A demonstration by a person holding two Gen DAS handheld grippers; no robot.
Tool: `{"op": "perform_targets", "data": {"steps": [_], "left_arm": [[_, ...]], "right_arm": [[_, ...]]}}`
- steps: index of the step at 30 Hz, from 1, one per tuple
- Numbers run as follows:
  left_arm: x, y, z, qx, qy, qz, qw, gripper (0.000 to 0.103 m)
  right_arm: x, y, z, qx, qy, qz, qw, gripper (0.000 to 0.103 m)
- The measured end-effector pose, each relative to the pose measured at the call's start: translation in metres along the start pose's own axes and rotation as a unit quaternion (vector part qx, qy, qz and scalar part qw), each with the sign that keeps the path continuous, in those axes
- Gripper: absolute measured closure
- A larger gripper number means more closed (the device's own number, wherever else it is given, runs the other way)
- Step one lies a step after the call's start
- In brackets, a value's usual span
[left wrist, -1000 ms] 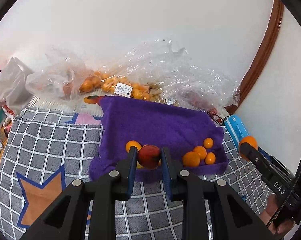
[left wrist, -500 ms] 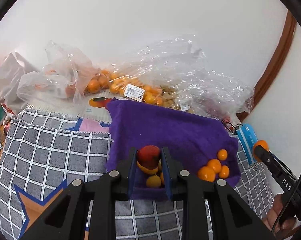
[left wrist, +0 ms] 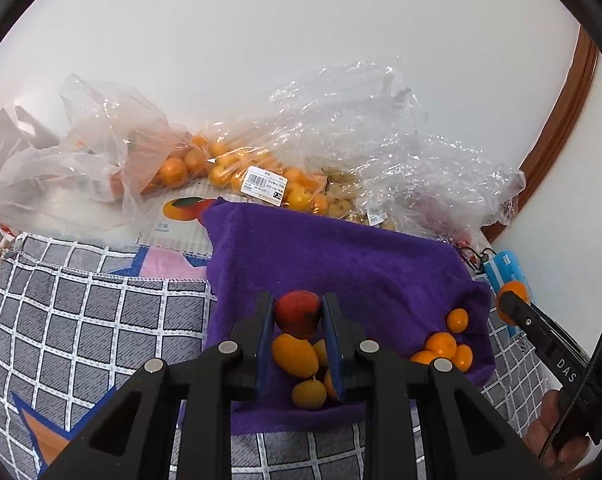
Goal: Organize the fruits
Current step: 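Lower the red fruit and the large orange onto the towel, then open the left gripper to release the red fruit while the right releases the orange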
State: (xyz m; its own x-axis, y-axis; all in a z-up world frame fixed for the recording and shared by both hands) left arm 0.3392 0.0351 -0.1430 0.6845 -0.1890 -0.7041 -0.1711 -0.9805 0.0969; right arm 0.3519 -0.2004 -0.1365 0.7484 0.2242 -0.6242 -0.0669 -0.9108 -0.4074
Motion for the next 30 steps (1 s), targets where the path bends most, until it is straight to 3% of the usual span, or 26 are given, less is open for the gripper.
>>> {"op": "perform_targets", "data": {"steps": [30], "left_arm": [[0.046, 0.005, -0.002, 0.009, -0.025, 0.018, 0.9995, 0.08]], "right_arm": [[0.047, 0.009, 0.007, 0.014, -0.022, 0.007, 1.0, 0.06]]}}
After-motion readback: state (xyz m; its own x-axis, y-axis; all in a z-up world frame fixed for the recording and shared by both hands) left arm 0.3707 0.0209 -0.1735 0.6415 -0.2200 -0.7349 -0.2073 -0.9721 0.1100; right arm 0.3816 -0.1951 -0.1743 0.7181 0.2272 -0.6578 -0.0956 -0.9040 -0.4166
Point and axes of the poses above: each gripper's, at about its wrist camera, not at the fingertips, and x roughly the way its jaws point, y to its right, z to its underside, the point moved 9 cm from there along x, roughly the way its jaws point, and after that the axes turned 15 degrees about x, right-handed, at the moved point
